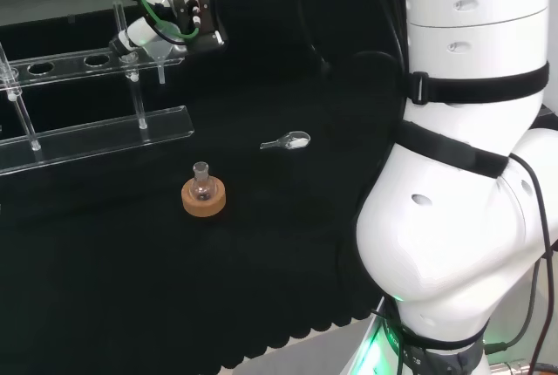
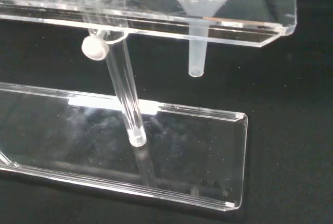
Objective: Pick up the funnel from the transparent funnel stand.
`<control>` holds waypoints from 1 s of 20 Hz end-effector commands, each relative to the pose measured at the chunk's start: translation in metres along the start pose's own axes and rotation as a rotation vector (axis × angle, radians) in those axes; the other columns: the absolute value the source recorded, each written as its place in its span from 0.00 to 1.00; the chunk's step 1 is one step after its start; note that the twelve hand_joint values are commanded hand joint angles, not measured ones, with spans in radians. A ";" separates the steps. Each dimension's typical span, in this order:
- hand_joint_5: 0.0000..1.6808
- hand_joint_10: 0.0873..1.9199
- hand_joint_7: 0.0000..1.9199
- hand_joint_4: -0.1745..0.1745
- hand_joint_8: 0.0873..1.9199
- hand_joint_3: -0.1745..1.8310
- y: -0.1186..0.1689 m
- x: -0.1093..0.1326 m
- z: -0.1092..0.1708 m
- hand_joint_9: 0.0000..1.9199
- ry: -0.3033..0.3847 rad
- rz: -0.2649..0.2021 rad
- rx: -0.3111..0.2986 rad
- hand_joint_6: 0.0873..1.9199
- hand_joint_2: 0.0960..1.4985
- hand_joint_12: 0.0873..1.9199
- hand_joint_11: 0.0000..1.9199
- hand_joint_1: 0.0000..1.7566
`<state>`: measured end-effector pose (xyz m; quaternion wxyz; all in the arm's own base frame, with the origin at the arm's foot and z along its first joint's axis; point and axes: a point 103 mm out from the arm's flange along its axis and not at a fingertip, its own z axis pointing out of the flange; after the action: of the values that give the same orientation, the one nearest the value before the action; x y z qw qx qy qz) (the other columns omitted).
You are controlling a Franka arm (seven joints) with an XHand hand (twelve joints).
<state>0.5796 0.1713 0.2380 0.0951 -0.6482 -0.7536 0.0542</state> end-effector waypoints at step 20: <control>0.12 0.37 0.14 0.49 0.24 0.09 -0.004 -0.007 0.014 0.03 -0.034 0.012 0.036 0.00 0.45 0.51 0.00 0.24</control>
<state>0.5731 0.1645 0.2252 0.0926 -0.6489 -0.7511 0.0788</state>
